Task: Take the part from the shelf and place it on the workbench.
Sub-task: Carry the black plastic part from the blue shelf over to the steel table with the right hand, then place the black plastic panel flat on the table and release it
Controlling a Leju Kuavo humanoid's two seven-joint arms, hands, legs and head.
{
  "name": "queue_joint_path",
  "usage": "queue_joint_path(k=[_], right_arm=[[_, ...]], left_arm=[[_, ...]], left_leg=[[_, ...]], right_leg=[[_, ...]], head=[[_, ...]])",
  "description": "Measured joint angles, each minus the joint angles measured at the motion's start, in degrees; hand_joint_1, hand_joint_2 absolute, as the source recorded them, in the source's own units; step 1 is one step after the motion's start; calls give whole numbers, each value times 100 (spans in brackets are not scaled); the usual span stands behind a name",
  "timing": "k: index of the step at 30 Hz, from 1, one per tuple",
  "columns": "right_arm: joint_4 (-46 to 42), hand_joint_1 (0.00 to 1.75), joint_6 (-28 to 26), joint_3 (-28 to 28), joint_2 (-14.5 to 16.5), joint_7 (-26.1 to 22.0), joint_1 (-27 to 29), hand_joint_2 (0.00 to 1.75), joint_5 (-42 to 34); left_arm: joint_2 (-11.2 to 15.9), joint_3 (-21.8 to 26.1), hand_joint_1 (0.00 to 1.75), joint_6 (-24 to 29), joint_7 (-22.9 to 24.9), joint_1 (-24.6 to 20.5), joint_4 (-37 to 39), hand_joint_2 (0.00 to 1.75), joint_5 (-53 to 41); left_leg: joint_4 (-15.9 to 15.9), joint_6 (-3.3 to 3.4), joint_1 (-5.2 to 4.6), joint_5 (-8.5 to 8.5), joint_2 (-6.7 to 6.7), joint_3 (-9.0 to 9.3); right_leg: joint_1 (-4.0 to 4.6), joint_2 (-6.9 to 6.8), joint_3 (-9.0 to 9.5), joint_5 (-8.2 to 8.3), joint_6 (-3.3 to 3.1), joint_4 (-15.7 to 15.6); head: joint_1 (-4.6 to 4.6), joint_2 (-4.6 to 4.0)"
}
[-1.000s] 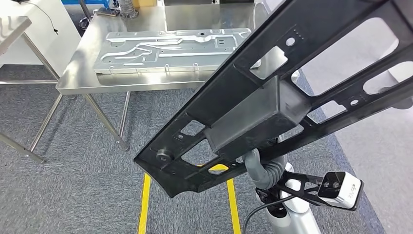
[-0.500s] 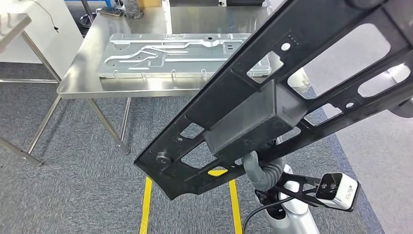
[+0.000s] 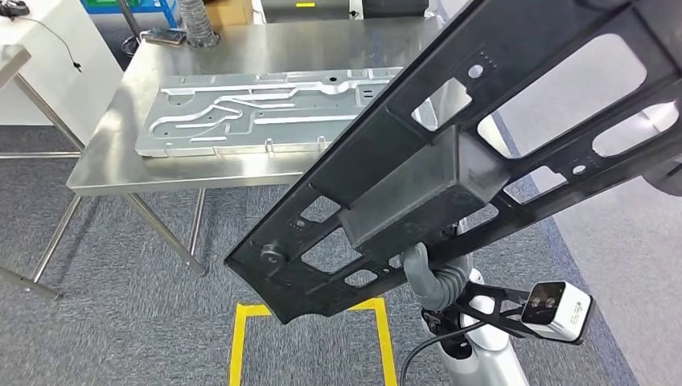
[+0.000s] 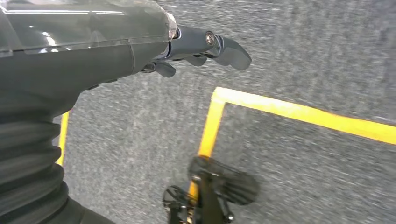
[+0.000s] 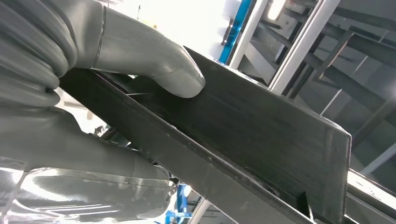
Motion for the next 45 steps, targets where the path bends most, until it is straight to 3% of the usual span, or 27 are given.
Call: queue_joint_path(k=[2,5,7,8,10,11,12,13,14,16,17,18,20,21,23,25,27,28,29,31,32,33,37,39,41,43,45], right_arm=[[22,175,3,-2,3,2,0,175,-7],[33,175,25,-4,12,3,-23,175,-9],[38,175,55,-8,13,-2,-55,175,-19],[45,175,68,-10,13,-2,-61,175,-23],[68,175,77,-15,13,-2,-63,175,-31],[77,175,75,-17,12,-1,-62,175,-33],[84,175,72,-20,11,0,-61,175,-34],[86,175,71,-22,11,0,-61,175,-35],[86,175,70,-24,11,0,-60,175,-35],[91,175,69,-26,11,0,-54,175,-34],[94,175,66,-29,11,1,-48,175,-29],[97,175,61,-31,10,3,-41,175,-18],[95,175,45,-38,9,3,-32,175,6],[92,175,31,-40,10,2,-31,175,22],[86,175,-14,-44,14,0,-28,175,72],[85,175,-97,-46,15,-7,-12,175,181],[66,175,-263,-46,15,-53,25,175,378],[36,175,-391,-48,15,-90,48,175,519],[-14,175,-578,-50,14,-111,64,175,704],[-122,175,-1054,-67,9,-11,34,175,1116],[-151,175,-1337,-90,-7,149,-62,175,1307],[-141,175,-1636,-137,-43,388,-239,175,1505],[511,175,-2988,-548,-420,1251,-1440,175,3091],[1012,175,-3366,-765,-614,1491,-1913,175,4097],[1641,175,-3656,-838,-742,1963,-2363,175,5292],[2398,175,-3908,-769,-821,2688,-2886,175,6718],[3170,175,-4030,-632,-896,3306,-3340,175,7998]], left_arm=[[6,4,0,12,5,17,0,175,9],[5,7,0,38,11,3,0,175,33],[-1,9,0,48,13,-7,0,175,50],[-3,11,0,51,14,-8,0,175,55],[-3,13,0,53,16,-8,0,175,59],[-3,14,0,53,17,-5,0,175,60],[-4,14,0,52,17,-1,0,175,60],[-4,15,0,52,17,1,0,175,60],[-7,15,0,51,17,3,0,175,59],[-15,16,0,51,18,1,0,175,57],[-19,18,0,51,19,-3,0,175,57],[-22,19,0,50,18,-7,0,175,56],[-21,22,0,50,14,-20,0,175,56],[-21,23,0,49,10,-28,0,175,55],[-26,24,0,46,4,-45,0,175,57],[-35,30,0,45,1,-41,0,175,61],[-36,48,0,46,-7,-23,0,175,68],[-36,60,0,46,-13,-17,0,175,74],[-35,74,0,48,-20,-12,0,175,84],[-35,99,0,52,-34,5,0,175,104],[-36,109,0,57,-43,17,0,175,114],[-37,117,0,61,-55,25,0,175,120],[-37,128,0,39,-113,-22,0,175,94],[-33,127,0,21,-120,-43,0,175,68],[-28,127,0,0,-120,-39,0,175,29],[-25,120,0,-21,-121,-54,0,175,-20],[-26,104,0,-34,-124,-76,0,175,-61]], left_leg=[[-385,66,-39,433,1,49],[-482,157,-42,412,-13,148],[-574,214,-17,355,-23,295],[-606,235,-11,310,-24,369],[-624,252,-8,193,-29,509],[-625,252,-8,129,-35,585],[-625,250,-8,61,-41,674],[-625,244,-8,-8,-47,773],[-625,234,-8,-82,-51,871],[-617,190,-16,-222,-60,1021],[-623,155,-21,-282,-64,1053],[-615,118,-26,-317,-67,1089],[-560,48,-30,-337,-63,1125],[-426,22,-28,-330,-54,1098],[131,-25,-17,-430,-36,793],[835,-61,-2,-744,-28,311],[1097,-73,11,-987,-26,-3],[957,-72,17,-930,-24,-31],[650,-70,24,-713,-21,15],[-81,-49,26,-46,-13,134],[-316,-25,19,211,-9,166],[-414,9,6,345,-6,162],[-446,152,-4,355,-10,167],[-466,203,5,335,-30,187],[-462,236,-14,301,-40,200],[-457,257,-43,263,-42,239],[-459,266,-67,216,-76,316]], right_leg=[[7,11,92,-114,61,-19],[4,15,72,-52,179,128],[-11,3,-248,76,245,685],[-26,-2,-514,37,270,1059],[-49,-6,-1027,-306,305,1608],[-59,-7,-1209,-498,320,1718],[-66,-8,-1300,-577,328,1652],[-71,-8,-1317,-491,333,1437],[-72,-9,-1278,-227,328,1107],[-51,-21,-1192,512,267,421],[-33,-23,-1165,762,221,230],[-18,-22,-1156,874,171,141],[-20,-7,-1071,837,91,107],[-30,-5,-1004,809,54,79],[-39,-14,-864,730,-6,52],[-31,-15,-752,625,-36,49],[-31,-1,-617,508,-30,49],[-34,4,-532,445,-19,50],[-37,6,-438,377,-4,51],[-33,16,-296,247,41,70],[-23,28,-270,195,71,96],[-18,45,-272,154,108,112],[-39,37,-339,-6,249,243],[-46,5,-657,-247,299,816],[-49,-4,-1157,-421,318,1530],[-41,-9,-1403,-209,292,1650],[-6,-7,-1263,325,198,1034]], head=[[1,0],[0,0],[2,0],[2,-1],[0,-2],[0,-1],[0,-1],[1,-1],[2,-1],[2,-1],[-1,-1],[-3,-1],[-6,0],[-4,-1],[-5,-1],[-4,-1],[-4,-1],[-4,-1],[-4,-1],[-4,-1],[-3,-1],[-3,-1],[-3,0],[-2,0],[-3,0],[-4,-1],[-3,-1]])
